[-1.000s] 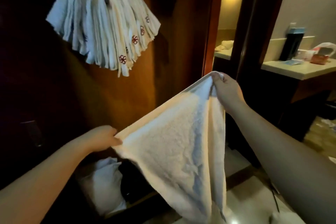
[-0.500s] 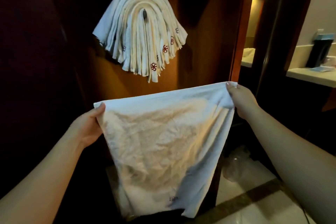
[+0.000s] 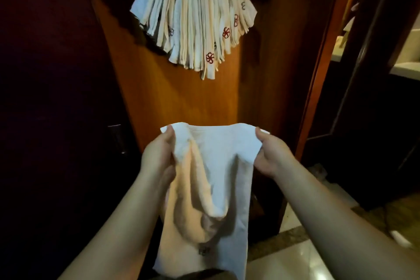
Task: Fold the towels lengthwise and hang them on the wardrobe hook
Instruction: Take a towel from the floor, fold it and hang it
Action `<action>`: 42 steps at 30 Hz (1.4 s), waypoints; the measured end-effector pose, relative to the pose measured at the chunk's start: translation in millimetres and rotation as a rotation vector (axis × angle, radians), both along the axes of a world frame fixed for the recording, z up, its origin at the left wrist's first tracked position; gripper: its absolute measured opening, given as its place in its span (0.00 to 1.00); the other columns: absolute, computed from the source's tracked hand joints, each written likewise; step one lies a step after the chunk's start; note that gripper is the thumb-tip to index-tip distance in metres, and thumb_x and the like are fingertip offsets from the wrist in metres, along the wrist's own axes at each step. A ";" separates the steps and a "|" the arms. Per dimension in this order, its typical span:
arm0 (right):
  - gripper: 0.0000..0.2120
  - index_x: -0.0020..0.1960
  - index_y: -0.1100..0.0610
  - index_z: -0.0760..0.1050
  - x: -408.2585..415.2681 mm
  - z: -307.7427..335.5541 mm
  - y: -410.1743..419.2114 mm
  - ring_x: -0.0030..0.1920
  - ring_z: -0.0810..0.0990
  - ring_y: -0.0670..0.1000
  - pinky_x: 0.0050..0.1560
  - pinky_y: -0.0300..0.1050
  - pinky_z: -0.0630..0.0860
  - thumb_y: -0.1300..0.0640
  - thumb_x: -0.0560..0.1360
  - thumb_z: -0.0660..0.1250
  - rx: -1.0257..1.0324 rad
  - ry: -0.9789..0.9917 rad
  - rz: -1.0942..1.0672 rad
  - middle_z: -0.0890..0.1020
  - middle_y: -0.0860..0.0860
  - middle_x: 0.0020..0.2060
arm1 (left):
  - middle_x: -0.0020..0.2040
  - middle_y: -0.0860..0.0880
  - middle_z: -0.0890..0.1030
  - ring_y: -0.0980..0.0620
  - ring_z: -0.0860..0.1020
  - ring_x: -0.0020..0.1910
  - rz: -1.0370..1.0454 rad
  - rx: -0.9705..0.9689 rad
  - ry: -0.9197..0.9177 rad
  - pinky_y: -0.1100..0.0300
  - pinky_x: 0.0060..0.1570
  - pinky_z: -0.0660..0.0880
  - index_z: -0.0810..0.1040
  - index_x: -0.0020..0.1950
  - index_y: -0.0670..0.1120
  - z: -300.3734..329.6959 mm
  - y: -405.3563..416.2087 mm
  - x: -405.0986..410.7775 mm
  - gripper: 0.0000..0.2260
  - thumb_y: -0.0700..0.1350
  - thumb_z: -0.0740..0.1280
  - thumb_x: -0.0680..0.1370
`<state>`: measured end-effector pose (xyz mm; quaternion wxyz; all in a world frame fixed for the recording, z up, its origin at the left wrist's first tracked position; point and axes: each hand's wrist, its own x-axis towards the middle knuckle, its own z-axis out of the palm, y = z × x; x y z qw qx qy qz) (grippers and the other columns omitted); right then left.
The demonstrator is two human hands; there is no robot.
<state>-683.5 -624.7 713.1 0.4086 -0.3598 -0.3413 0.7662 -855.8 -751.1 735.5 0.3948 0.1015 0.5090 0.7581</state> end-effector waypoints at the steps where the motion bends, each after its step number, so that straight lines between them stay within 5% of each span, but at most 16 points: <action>1: 0.17 0.58 0.63 0.79 -8.8 -5.3 -7.2 0.46 0.87 0.56 0.49 0.52 0.82 0.55 0.85 0.54 0.008 0.013 0.001 0.86 0.59 0.47 | 0.48 0.42 0.86 0.44 0.85 0.44 0.016 0.005 0.031 0.47 0.49 0.81 0.82 0.54 0.40 -6.3 1.0 5.1 0.13 0.50 0.66 0.81; 3: 0.15 0.61 0.62 0.77 -21.1 -12.5 -23.6 0.50 0.86 0.57 0.51 0.53 0.81 0.53 0.84 0.58 0.021 -0.036 0.013 0.86 0.58 0.52 | 0.52 0.42 0.85 0.41 0.83 0.52 0.001 -0.018 0.126 0.39 0.59 0.77 0.84 0.54 0.43 -18.2 3.1 20.5 0.15 0.53 0.68 0.77; 5: 0.17 0.63 0.60 0.75 -28.8 -19.5 -38.2 0.54 0.84 0.57 0.56 0.54 0.80 0.48 0.82 0.63 0.030 -0.120 0.014 0.84 0.56 0.56 | 0.53 0.47 0.84 0.43 0.82 0.55 -0.018 -0.090 0.234 0.42 0.61 0.77 0.83 0.53 0.48 -26.5 -0.4 40.3 0.15 0.57 0.67 0.78; 8: 0.37 0.69 0.53 0.73 -35.9 -28.7 -52.4 0.63 0.79 0.56 0.66 0.58 0.74 0.31 0.68 0.65 0.123 -0.221 0.048 0.80 0.53 0.64 | 0.48 0.53 0.85 0.51 0.83 0.51 -0.082 -0.146 0.384 0.50 0.56 0.79 0.82 0.50 0.52 -30.9 -7.0 65.5 0.11 0.55 0.61 0.83; 10: 0.41 0.69 0.50 0.74 -34.4 -32.2 -58.6 0.62 0.79 0.55 0.66 0.58 0.75 0.27 0.63 0.63 0.211 -0.286 0.064 0.81 0.52 0.62 | 0.46 0.53 0.86 0.54 0.84 0.48 -0.113 -0.129 0.487 0.52 0.53 0.80 0.82 0.55 0.51 -32.3 -12.1 77.4 0.13 0.55 0.60 0.83; 13: 0.26 0.67 0.52 0.76 -26.7 -24.2 -69.8 0.60 0.81 0.53 0.65 0.55 0.75 0.37 0.75 0.62 0.312 -0.299 0.112 0.83 0.52 0.59 | 0.47 0.54 0.86 0.60 0.83 0.48 -0.130 -0.113 0.556 0.58 0.51 0.78 0.82 0.59 0.51 -37.1 -12.2 85.7 0.14 0.54 0.60 0.83; 16: 0.16 0.59 0.56 0.78 -14.8 -21.0 -72.4 0.52 0.82 0.43 0.54 0.35 0.76 0.48 0.84 0.57 0.450 -0.310 0.179 0.84 0.47 0.52 | 0.54 0.51 0.85 0.60 0.82 0.54 -0.206 -0.092 0.481 0.59 0.58 0.76 0.81 0.61 0.51 -31.6 -15.6 94.5 0.20 0.60 0.56 0.82; 18: 0.15 0.56 0.53 0.78 -8.0 -20.5 -73.0 0.51 0.82 0.39 0.50 0.30 0.73 0.50 0.85 0.54 0.495 -0.284 0.252 0.85 0.46 0.49 | 0.62 0.47 0.82 0.54 0.78 0.63 -0.283 -0.028 0.370 0.51 0.68 0.71 0.79 0.66 0.49 -25.5 -19.5 101.5 0.28 0.64 0.52 0.78; 20: 0.14 0.59 0.49 0.78 -3.8 -19.9 -74.9 0.57 0.82 0.41 0.59 0.37 0.72 0.48 0.85 0.53 0.492 -0.243 0.306 0.86 0.46 0.52 | 0.66 0.44 0.79 0.50 0.74 0.68 -0.297 0.045 0.288 0.51 0.71 0.68 0.76 0.68 0.44 -21.0 -22.1 104.9 0.29 0.61 0.48 0.81; 23: 0.14 0.68 0.43 0.71 5.6 -20.0 -80.6 0.61 0.77 0.35 0.62 0.32 0.70 0.47 0.84 0.55 0.619 -0.292 0.337 0.82 0.37 0.56 | 0.59 0.55 0.79 0.53 0.74 0.68 -0.358 0.062 0.302 0.65 0.58 0.74 0.76 0.61 0.51 -24.9 -25.0 107.2 0.26 0.65 0.48 0.77; 26: 0.23 0.79 0.46 0.59 15.8 -14.2 -88.4 0.56 0.70 0.23 0.54 0.17 0.64 0.49 0.85 0.54 0.810 -0.399 0.316 0.73 0.31 0.60 | 0.67 0.49 0.78 0.54 0.74 0.68 -0.365 0.087 0.302 0.57 0.69 0.70 0.75 0.68 0.50 -30.4 -29.1 106.6 0.32 0.66 0.50 0.72; 29: 0.20 0.76 0.46 0.61 22.6 -14.2 -86.8 0.57 0.70 0.22 0.54 0.17 0.62 0.50 0.85 0.53 0.935 -0.488 0.241 0.72 0.28 0.57 | 0.65 0.46 0.80 0.55 0.78 0.64 -0.378 0.081 0.310 0.56 0.67 0.72 0.76 0.69 0.49 -30.7 -34.1 106.8 0.35 0.67 0.49 0.72; 34: 0.15 0.51 0.51 0.79 34.8 -7.3 -75.3 0.47 0.82 0.48 0.47 0.40 0.76 0.49 0.84 0.54 0.893 -0.603 0.175 0.84 0.54 0.46 | 0.48 0.59 0.82 0.64 0.80 0.48 -0.395 -0.062 0.523 0.67 0.46 0.73 0.81 0.54 0.55 -21.5 -34.6 89.4 0.22 0.65 0.52 0.79; 37: 0.16 0.50 0.54 0.80 41.7 -5.1 -60.5 0.49 0.82 0.46 0.51 0.45 0.76 0.47 0.84 0.56 0.845 -0.627 0.106 0.85 0.51 0.47 | 0.52 0.61 0.78 0.60 0.76 0.56 -0.127 -0.099 1.017 0.63 0.56 0.74 0.80 0.55 0.54 -29.4 -34.6 64.0 0.07 0.53 0.64 0.81; 42: 0.16 0.50 0.51 0.82 56.0 2.9 -46.5 0.49 0.84 0.47 0.56 0.51 0.78 0.45 0.82 0.58 0.808 -0.564 0.063 0.86 0.47 0.45 | 0.50 0.63 0.75 0.59 0.65 0.57 -0.288 -0.290 1.602 0.57 0.55 0.58 0.80 0.53 0.55 -46.8 -40.2 20.7 0.24 0.69 0.56 0.71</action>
